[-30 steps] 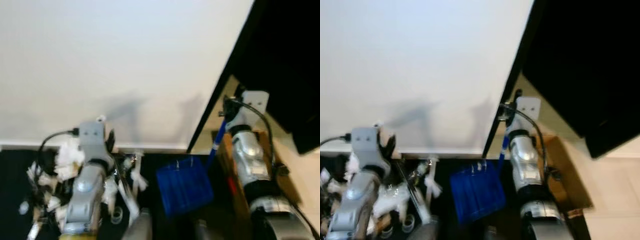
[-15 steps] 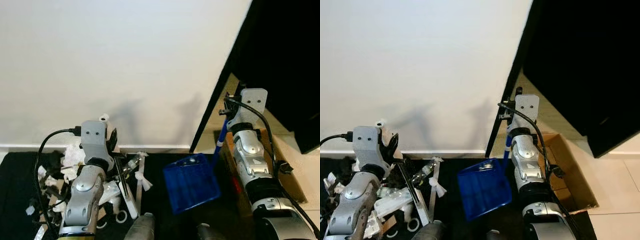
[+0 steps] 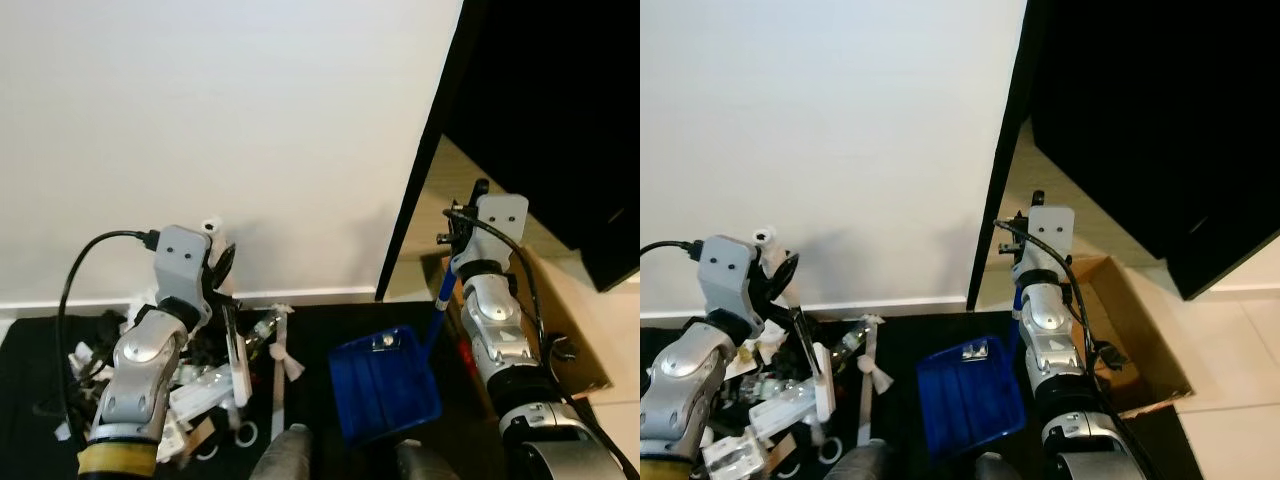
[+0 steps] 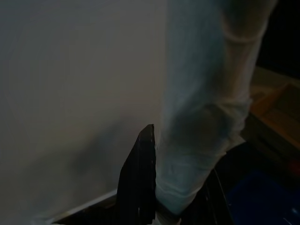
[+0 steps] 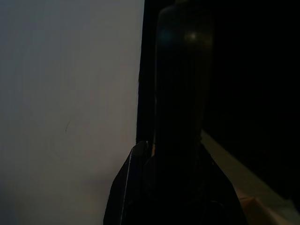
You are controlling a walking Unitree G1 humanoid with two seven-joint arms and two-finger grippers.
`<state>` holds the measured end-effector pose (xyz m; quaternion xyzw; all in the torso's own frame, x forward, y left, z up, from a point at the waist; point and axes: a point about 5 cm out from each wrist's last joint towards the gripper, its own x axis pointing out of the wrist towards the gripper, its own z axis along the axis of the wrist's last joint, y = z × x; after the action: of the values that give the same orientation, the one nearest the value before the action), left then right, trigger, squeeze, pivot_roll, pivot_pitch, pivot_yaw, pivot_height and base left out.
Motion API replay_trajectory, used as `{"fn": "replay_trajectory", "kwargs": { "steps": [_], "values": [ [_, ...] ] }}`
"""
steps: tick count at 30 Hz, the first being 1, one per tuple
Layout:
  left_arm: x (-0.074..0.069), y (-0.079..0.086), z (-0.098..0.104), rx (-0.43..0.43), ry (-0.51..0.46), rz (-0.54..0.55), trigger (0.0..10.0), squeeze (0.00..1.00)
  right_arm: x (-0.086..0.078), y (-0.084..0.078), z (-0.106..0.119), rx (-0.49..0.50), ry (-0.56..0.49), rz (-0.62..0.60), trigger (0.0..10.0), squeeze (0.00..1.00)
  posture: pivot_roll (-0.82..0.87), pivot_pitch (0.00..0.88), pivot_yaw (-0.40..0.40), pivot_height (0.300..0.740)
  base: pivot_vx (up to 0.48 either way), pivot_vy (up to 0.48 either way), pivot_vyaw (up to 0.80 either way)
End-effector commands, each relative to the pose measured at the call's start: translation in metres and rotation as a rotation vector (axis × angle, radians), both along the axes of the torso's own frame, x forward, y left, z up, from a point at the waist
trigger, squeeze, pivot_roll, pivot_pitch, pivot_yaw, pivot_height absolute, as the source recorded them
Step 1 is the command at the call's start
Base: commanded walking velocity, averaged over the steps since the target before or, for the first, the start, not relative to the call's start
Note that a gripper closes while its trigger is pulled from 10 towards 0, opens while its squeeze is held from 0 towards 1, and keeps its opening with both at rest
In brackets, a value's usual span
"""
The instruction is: Sweep floor
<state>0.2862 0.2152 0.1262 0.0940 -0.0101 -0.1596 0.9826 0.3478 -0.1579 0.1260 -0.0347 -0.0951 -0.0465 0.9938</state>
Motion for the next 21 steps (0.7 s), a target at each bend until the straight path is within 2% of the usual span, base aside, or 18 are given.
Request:
{"fn": "replay_trajectory", "kwargs": {
  "steps": [1, 2, 3, 4, 6, 7, 10, 13, 15, 16, 17, 18, 19, 21],
  "values": [
    [0.002, 0.003, -0.002, 0.028, 0.005, -0.045, 10.0, 0.00, 0.001, 0.000, 0.004, -0.009, -0.026, -0.012, 10.0, 0.00, 0.24, 0.243, 0.012, 0.740, 0.000, 0.000, 0.00],
    [0.011, 0.005, -0.002, 0.026, 0.001, -0.051, 10.0, 0.00, 0.002, 0.000, 0.005, -0.019, -0.031, -0.022, 10.0, 0.00, 0.23, 0.279, 0.023, 0.740, 0.000, 0.000, 0.00],
    [0.011, 0.005, -0.002, 0.026, 0.001, -0.051, 10.0, 0.00, 0.002, 0.000, 0.005, -0.019, -0.031, -0.022, 10.0, 0.00, 0.23, 0.279, 0.023, 0.740, 0.000, 0.000, 0.00],
    [0.018, 0.006, -0.002, 0.021, -0.004, -0.063, 10.0, 0.00, 0.002, 0.000, 0.007, -0.034, -0.041, -0.029, 10.0, 0.00, 0.22, 0.304, 0.026, 0.740, 0.000, 0.000, 0.00],
    [0.018, 0.006, -0.002, 0.021, -0.004, -0.063, 10.0, 0.00, 0.002, 0.000, 0.007, -0.034, -0.041, -0.029, 10.0, 0.00, 0.22, 0.304, 0.026, 0.740, 0.000, 0.000, 0.00],
    [0.025, 0.006, 0.001, 0.008, -0.015, -0.072, 10.0, 0.00, 0.002, -0.002, 0.009, -0.045, -0.054, -0.038, 10.0, 0.00, 0.21, 0.334, 0.031, 0.740, 0.000, 0.000, 0.00],
    [0.045, 0.000, 0.022, -0.061, -0.080, -0.098, 10.0, 0.00, 0.003, -0.007, 0.015, -0.079, -0.084, -0.074, 10.0, 0.00, 0.20, 0.399, 0.041, 0.740, 0.000, 0.000, 0.00],
    [0.054, -0.006, 0.040, -0.091, -0.133, -0.127, 10.0, 0.00, 0.003, -0.011, 0.019, -0.102, -0.100, -0.102, 10.0, 0.00, 0.19, 0.406, 0.044, 0.740, 0.000, 0.000, 0.00],
    [0.055, -0.007, 0.042, -0.073, -0.143, -0.136, 10.0, 0.00, 0.003, -0.012, 0.020, -0.106, -0.104, -0.106, 10.0, 0.00, 0.19, 0.419, 0.047, 0.740, 0.000, 0.000, 0.00],
    [0.057, -0.006, 0.045, 0.006, -0.165, -0.153, 10.0, 0.00, 0.004, -0.012, 0.021, -0.105, -0.105, -0.110, 10.0, 0.00, 0.18, 0.423, 0.051, 0.740, 0.000, 0.000, 0.00],
    [0.057, -0.006, 0.045, 0.006, -0.165, -0.153, 10.0, 0.00, 0.004, -0.012, 0.021, -0.105, -0.105, -0.110, 10.0, 0.00, 0.18, 0.423, 0.051, 0.740, 0.000, 0.000, 0.00],
    [0.058, -0.005, 0.049, 0.093, -0.187, -0.175, 10.0, 0.00, 0.004, -0.013, 0.022, -0.104, -0.108, -0.115, 10.0, 0.00, 0.18, 0.424, 0.053, 0.740, 0.000, 0.000, 0.00],
    [0.060, -0.001, 0.059, 0.139, -0.220, -0.186, 10.0, 0.00, 0.003, -0.014, 0.023, -0.102, -0.114, -0.120, 10.0, 0.00, 0.16, 0.428, 0.057, 0.740, 0.000, 0.000, 0.00],
    [0.063, 0.008, 0.080, 0.136, -0.272, -0.183, 10.0, 0.00, 0.001, -0.018, 0.026, -0.099, -0.130, -0.130, 10.0, 0.00, 0.16, 0.425, 0.057, 0.740, 0.000, 0.000, 0.00]
  ]
}}
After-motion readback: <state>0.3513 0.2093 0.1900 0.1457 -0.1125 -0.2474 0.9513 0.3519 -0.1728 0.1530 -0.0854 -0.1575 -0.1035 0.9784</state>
